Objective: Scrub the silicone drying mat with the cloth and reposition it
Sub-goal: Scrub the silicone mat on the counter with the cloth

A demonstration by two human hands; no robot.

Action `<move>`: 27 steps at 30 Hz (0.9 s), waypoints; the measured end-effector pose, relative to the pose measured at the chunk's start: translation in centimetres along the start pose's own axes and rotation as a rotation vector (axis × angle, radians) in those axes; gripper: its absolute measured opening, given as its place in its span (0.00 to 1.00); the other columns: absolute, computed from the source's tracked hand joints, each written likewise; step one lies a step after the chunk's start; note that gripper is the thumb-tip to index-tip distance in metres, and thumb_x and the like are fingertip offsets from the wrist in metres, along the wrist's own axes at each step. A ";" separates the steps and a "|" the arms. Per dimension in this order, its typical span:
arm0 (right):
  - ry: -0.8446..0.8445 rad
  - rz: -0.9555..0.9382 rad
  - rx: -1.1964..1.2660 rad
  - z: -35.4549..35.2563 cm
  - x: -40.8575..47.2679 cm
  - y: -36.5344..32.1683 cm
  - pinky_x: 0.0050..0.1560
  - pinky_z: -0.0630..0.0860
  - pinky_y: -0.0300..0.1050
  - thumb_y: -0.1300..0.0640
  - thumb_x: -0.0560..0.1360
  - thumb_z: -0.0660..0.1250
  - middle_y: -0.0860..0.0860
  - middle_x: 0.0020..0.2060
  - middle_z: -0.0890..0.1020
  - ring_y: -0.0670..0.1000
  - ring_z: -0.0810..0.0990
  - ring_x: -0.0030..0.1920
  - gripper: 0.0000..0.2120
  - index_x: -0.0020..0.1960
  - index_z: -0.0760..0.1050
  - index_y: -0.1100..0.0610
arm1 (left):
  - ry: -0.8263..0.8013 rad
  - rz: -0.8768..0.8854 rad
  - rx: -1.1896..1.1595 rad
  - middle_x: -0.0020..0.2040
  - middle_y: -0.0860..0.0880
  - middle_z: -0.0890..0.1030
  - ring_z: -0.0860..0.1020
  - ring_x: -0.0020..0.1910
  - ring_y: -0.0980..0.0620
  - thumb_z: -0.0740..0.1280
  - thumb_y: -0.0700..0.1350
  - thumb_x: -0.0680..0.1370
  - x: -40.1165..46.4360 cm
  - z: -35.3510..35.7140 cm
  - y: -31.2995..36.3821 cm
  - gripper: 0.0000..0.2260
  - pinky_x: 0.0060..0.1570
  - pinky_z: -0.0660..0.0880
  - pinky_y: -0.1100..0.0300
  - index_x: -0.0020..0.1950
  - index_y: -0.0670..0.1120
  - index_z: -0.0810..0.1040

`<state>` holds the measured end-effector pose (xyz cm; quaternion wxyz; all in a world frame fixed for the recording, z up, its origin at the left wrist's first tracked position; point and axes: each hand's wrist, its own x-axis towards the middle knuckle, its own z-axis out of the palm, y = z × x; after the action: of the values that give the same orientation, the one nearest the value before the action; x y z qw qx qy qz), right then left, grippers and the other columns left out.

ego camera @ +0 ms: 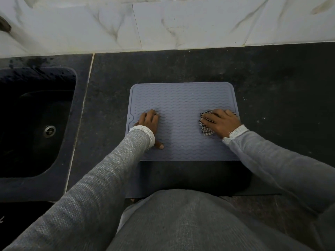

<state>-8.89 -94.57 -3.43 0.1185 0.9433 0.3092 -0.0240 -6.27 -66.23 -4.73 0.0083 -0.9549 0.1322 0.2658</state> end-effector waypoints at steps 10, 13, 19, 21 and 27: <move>0.007 0.101 0.132 0.2 0.3 -0.6 0.49 0.74 0.56 0.62 0.61 0.78 0.53 0.57 0.81 0.61 0.78 0.54 0.25 0.57 0.80 0.54 | 0.166 0.143 -0.116 0.75 0.48 0.51 0.50 0.74 0.42 0.75 0.64 0.60 0.8 0.4 4.1 0.53 0.70 0.52 0.41 0.75 0.56 0.47; 0.049 0.110 0.168 -0.2 0.6 -1.1 0.50 0.74 0.55 0.60 0.60 0.78 0.52 0.58 0.80 0.59 0.78 0.56 0.26 0.58 0.79 0.53 | 0.162 0.165 -0.117 0.75 0.48 0.51 0.50 0.74 0.43 0.75 0.64 0.59 1.5 0.8 6.5 0.54 0.70 0.53 0.43 0.75 0.57 0.46; 0.086 0.020 0.133 -0.7 2.9 -3.6 0.53 0.73 0.51 0.57 0.68 0.73 0.51 0.60 0.79 0.58 0.77 0.57 0.17 0.57 0.79 0.52 | 0.106 0.131 -0.096 0.75 0.48 0.49 0.47 0.74 0.44 0.76 0.64 0.58 1.9 1.2 7.0 0.56 0.72 0.51 0.43 0.76 0.51 0.47; 0.075 0.030 0.109 -0.4 2.5 -3.2 0.54 0.72 0.52 0.58 0.68 0.73 0.51 0.61 0.78 0.59 0.76 0.58 0.19 0.58 0.78 0.53 | 0.098 0.129 -0.086 0.75 0.48 0.48 0.46 0.74 0.44 0.76 0.64 0.58 1.9 1.0 7.1 0.56 0.72 0.52 0.42 0.76 0.50 0.47; 0.092 0.048 0.059 0.4 -1.9 0.8 0.43 0.78 0.50 0.57 0.54 0.81 0.51 0.48 0.84 0.57 0.82 0.46 0.22 0.48 0.84 0.53 | 0.071 0.135 -0.054 0.75 0.47 0.47 0.45 0.74 0.44 0.76 0.64 0.60 1.6 0.5 7.2 0.56 0.72 0.51 0.42 0.77 0.50 0.46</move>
<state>-9.94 -96.36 -3.41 0.0771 0.9536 0.2908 0.0130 -7.09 -73.57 -5.58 -0.0400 -0.9524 0.1895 0.2353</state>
